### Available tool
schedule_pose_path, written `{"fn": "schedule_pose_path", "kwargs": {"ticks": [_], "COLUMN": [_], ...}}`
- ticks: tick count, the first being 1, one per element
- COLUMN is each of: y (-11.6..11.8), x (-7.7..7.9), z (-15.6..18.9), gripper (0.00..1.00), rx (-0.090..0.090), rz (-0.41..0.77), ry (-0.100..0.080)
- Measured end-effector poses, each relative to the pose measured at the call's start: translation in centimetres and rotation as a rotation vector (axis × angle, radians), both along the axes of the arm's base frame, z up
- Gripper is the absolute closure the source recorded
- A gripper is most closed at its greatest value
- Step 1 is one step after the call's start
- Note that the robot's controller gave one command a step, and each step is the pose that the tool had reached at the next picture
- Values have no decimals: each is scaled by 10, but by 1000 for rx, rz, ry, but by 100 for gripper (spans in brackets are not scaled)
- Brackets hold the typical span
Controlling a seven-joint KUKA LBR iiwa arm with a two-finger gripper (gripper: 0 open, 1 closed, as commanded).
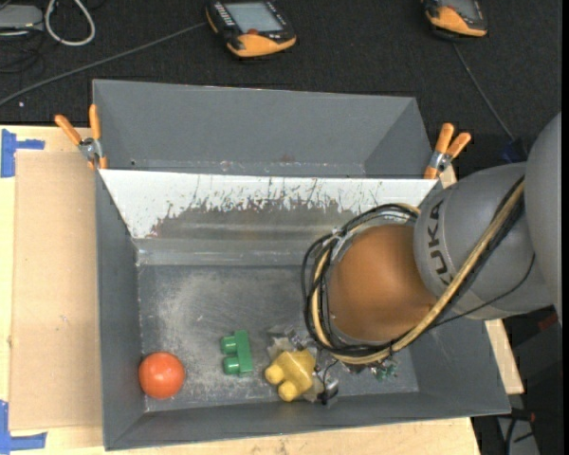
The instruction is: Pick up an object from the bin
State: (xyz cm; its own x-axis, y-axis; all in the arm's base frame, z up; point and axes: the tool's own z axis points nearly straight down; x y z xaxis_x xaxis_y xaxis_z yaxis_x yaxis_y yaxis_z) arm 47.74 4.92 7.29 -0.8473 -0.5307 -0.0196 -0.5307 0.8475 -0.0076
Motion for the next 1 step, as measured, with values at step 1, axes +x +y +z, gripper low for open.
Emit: {"fn": "schedule_pose_path", "kwargs": {"ticks": [1], "y": [0], "x": [0], "z": [0], "gripper": [100], "rx": [0], "rz": [-1], "ry": [0]}}
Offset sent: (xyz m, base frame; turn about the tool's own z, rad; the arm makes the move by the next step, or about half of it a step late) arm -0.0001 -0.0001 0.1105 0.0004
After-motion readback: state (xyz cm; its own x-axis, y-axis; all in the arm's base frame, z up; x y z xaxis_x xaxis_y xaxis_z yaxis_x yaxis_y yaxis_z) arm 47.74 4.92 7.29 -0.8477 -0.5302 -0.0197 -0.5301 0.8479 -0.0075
